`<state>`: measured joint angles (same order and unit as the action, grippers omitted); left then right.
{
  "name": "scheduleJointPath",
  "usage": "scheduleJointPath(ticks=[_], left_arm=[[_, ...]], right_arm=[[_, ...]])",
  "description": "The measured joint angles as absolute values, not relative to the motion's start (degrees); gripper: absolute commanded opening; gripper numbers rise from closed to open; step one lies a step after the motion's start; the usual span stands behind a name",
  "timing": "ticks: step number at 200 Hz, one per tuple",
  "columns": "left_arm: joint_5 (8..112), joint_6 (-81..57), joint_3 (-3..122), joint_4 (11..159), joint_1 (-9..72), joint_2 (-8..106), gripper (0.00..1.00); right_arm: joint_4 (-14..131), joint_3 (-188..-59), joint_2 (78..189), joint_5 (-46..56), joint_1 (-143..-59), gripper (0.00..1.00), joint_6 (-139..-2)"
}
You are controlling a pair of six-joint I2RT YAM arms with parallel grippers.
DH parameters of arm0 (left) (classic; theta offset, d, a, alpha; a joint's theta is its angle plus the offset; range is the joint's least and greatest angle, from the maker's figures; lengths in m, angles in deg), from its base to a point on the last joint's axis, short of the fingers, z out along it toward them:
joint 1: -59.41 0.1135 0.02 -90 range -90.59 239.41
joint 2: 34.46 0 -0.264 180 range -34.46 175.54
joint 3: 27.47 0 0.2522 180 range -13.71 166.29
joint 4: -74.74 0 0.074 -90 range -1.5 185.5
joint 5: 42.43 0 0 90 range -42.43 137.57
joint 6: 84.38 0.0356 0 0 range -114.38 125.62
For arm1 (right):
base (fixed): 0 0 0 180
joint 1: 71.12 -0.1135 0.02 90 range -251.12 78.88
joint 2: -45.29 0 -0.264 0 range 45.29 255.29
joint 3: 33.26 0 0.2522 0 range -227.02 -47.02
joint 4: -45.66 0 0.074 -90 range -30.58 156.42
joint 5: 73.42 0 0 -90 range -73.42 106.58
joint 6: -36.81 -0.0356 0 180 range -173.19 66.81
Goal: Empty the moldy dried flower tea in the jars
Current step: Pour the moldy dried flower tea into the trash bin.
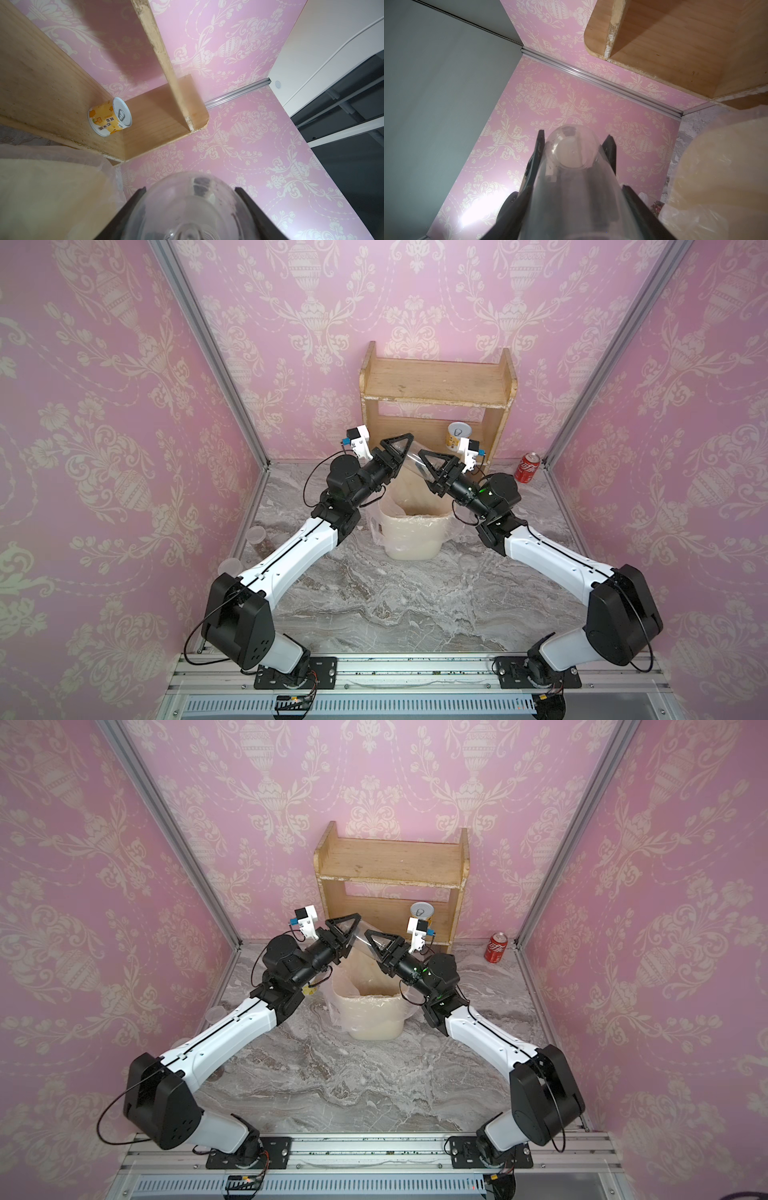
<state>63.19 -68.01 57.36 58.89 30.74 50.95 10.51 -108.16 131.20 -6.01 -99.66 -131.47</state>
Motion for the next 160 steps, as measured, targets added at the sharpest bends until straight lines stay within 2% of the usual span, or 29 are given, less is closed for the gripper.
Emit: scheduleJointPath(ticks=[27, 63, 112, 160], left_arm=[[63.36, -68.03, 57.36, 58.92, 30.81, 50.95, 0.26], [63.38, -68.03, 57.31, 58.89, 30.81, 50.95, 0.38], [63.38, -67.94, 57.27, 58.94, 30.81, 50.90, 0.65], [63.43, -65.85, 57.25, 60.29, 30.81, 50.47, 0.87]], right_arm=[[10.36, -108.16, 131.31, -6.07, -99.68, 0.57, -131.47], [10.36, -108.16, 131.31, -6.14, -99.66, 0.53, -131.47], [10.40, -108.16, 131.31, -6.14, -99.66, 0.50, -131.44], [11.28, -108.16, 131.22, -6.16, -99.66, 0.48, -130.53]])
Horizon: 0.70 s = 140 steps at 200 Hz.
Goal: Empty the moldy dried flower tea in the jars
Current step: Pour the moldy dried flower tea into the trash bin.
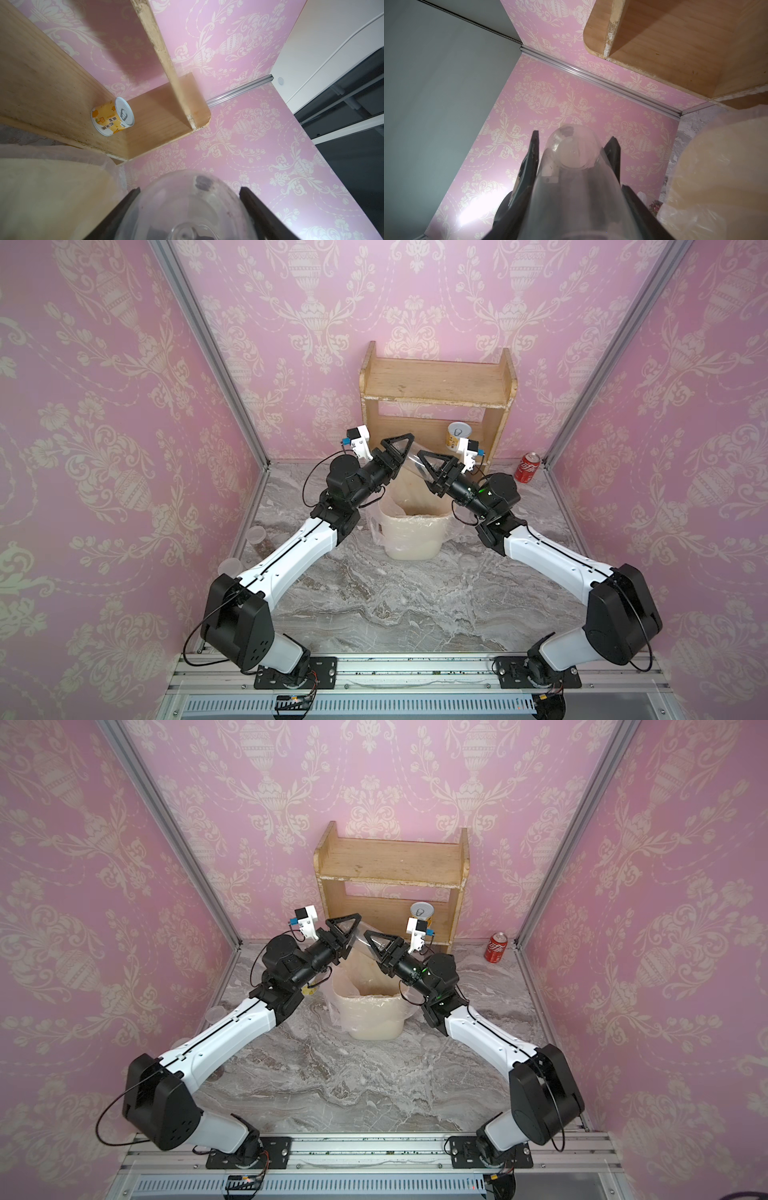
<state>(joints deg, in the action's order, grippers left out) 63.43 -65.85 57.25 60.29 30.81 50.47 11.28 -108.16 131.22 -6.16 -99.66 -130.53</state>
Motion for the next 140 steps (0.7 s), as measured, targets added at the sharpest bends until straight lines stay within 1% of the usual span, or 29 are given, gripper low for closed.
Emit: scheduleJointPath(ticks=[25, 40, 75, 100, 140], left_arm=[[63.43, -63.94, 57.21, 61.71, 30.81, 49.63, 0.96], [63.40, -62.35, 57.21, 63.07, 30.81, 48.76, 0.99], [62.44, -52.38, 58.08, 71.79, 30.79, 44.98, 0.99], [59.86, -42.28, 59.37, 80.07, 30.81, 40.70, 0.99], [56.74, -25.28, 59.74, 90.59, 30.81, 33.83, 0.99]], right_arm=[[13.66, -108.12, 130.02, -6.16, -99.66, 0.48, -128.76], [15.32, -108.03, 128.42, -6.20, -99.61, 0.48, -127.44], [23.01, -107.53, 122.50, -6.42, -98.96, 0.47, -121.61], [33.46, -107.55, 116.27, -5.53, -98.50, 0.47, -113.67], [56.98, -111.83, 107.02, -2.09, -98.48, 0.50, -97.54]])
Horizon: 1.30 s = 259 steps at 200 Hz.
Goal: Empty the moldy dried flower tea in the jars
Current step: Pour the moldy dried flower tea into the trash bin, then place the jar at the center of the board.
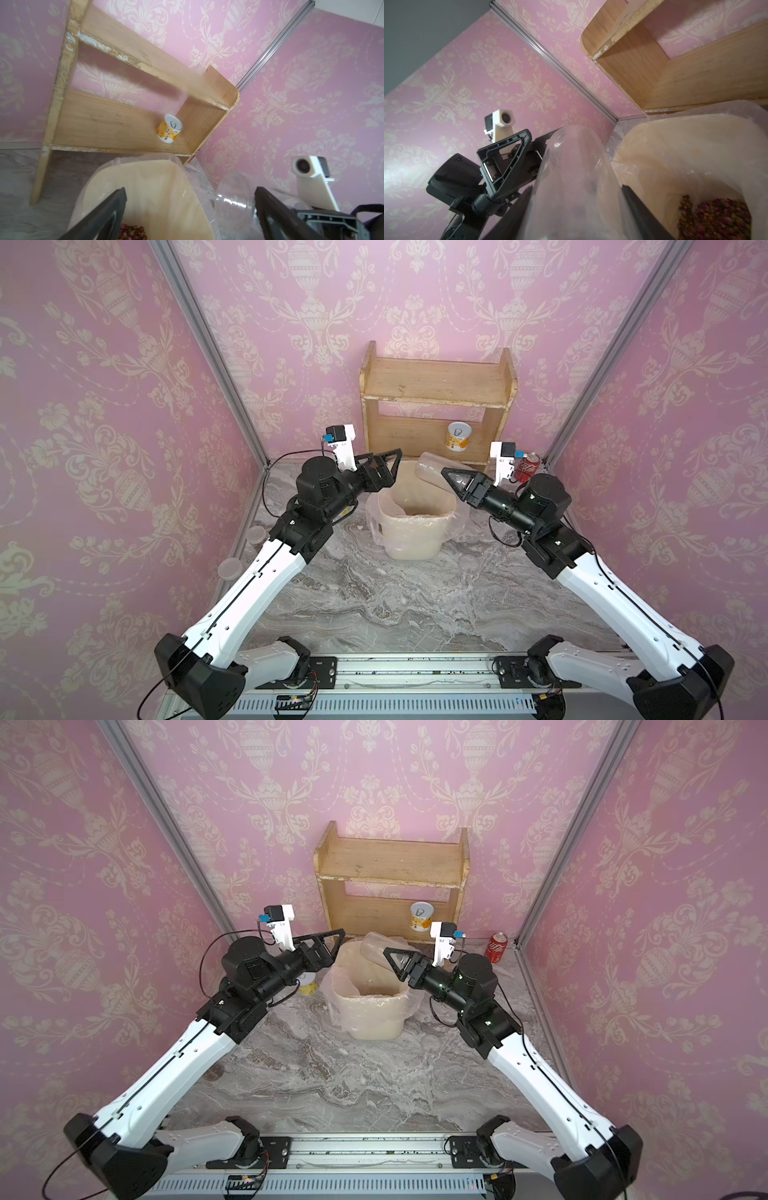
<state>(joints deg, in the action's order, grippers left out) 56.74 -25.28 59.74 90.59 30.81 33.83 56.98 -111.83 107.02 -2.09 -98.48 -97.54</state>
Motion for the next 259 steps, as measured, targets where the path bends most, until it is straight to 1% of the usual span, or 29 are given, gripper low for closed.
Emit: scheduleJointPath(ticks=[33, 68, 109, 140, 183, 259], left_arm=[[57.52, -13.74, 56.59, 94.67, 30.81, 29.64, 0.99], [61.13, -7.20, 50.04, 95.98, 30.81, 26.58, 0.99], [66.01, -4.19, 44.48, 95.31, 30.81, 24.00, 0.99], [68.30, -2.74, 42.74, 94.21, 30.81, 22.64, 0.99], [68.41, -2.13, 40.49, 93.19, 30.81, 21.44, 0.99], [68.30, -2.15, 38.50, 91.15, 30.81, 20.61, 0.99]], right_arm=[[75.10, -118.72, 102.02, 1.36, -98.48, 0.51, -85.30], [92.19, -122.67, 97.30, 8.16, -98.48, 0.53, -75.62], [108.02, -124.25, 95.68, 14.45, -98.48, 0.54, -70.64], [117.24, -124.58, 98.50, 16.33, -98.48, 0.53, -68.89], [122.29, -121.47, 105.34, 16.61, -98.48, 0.53, -68.10], [121.63, -110.83, 112.14, 16.66, -98.48, 0.53, -68.19]])
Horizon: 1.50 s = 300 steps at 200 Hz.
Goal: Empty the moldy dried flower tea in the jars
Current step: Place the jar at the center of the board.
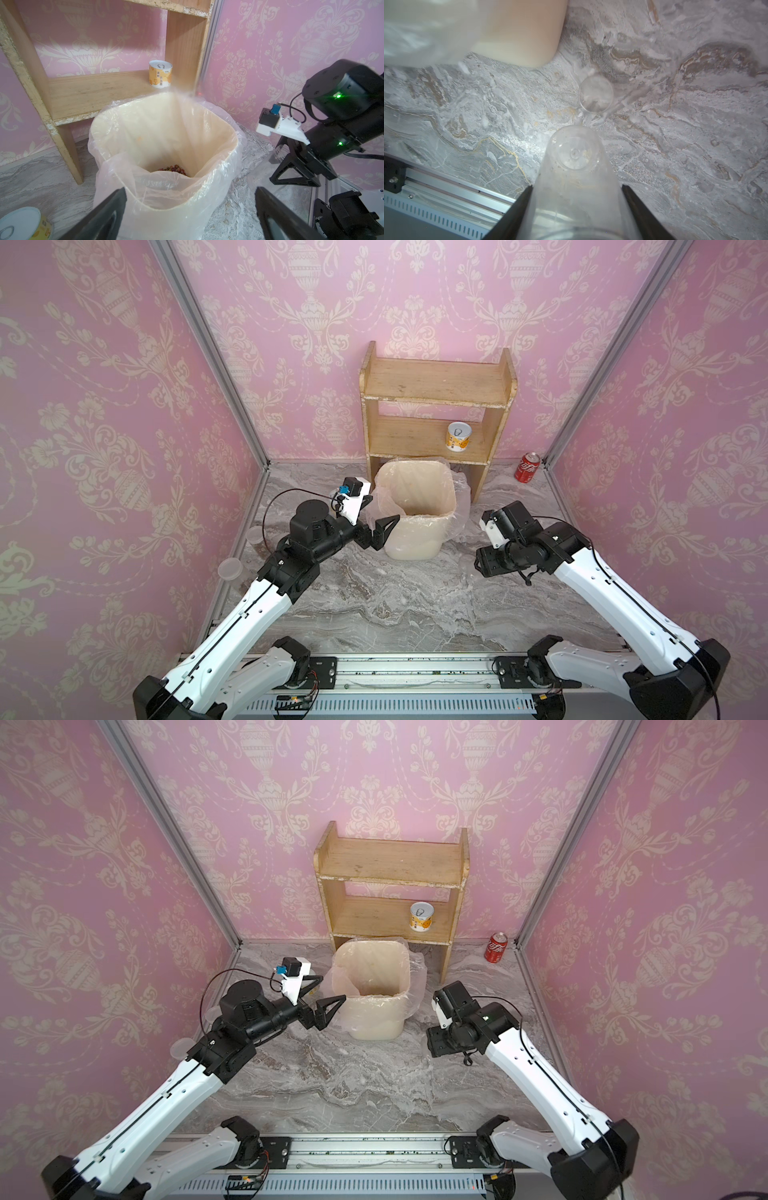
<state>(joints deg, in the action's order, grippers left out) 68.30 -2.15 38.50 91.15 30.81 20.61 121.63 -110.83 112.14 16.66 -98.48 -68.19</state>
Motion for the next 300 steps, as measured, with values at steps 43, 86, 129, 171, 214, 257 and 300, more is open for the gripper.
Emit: scheduleJointPath(ticks=[43, 86, 129, 171, 214, 257, 300], left_arm=[[68.30, -2.18, 38.45, 89.47, 30.81, 20.72, 0.99], [68.28, -2.37, 37.95, 88.42, 30.81, 20.72, 0.99], [68.30, -2.66, 37.40, 88.07, 30.81, 20.70, 0.99], [68.28, -2.85, 36.70, 87.68, 30.81, 20.70, 0.99], [68.28, -3.03, 36.49, 87.57, 30.81, 20.70, 0.99], [68.28, -3.05, 36.03, 87.20, 30.81, 20.67, 0.99], [68.28, -3.05, 35.94, 87.20, 30.81, 20.65, 0.99]], right_arm=[[118.35, -107.64, 116.66, 16.61, -98.52, 0.54, -68.65], [114.92, -104.99, 120.57, 17.14, -98.52, 0.55, -69.89], [112.08, -103.77, 123.22, 18.17, -98.54, 0.55, -70.62], [110.38, -102.52, 125.60, 19.85, -99.42, 0.56, -71.47], [109.55, -102.50, 126.91, 21.84, -100.79, 0.57, -72.26], [109.35, -102.50, 126.96, 22.63, -101.27, 0.59, -72.91], [108.87, -102.15, 126.85, 22.93, -101.56, 0.64, -73.59]])
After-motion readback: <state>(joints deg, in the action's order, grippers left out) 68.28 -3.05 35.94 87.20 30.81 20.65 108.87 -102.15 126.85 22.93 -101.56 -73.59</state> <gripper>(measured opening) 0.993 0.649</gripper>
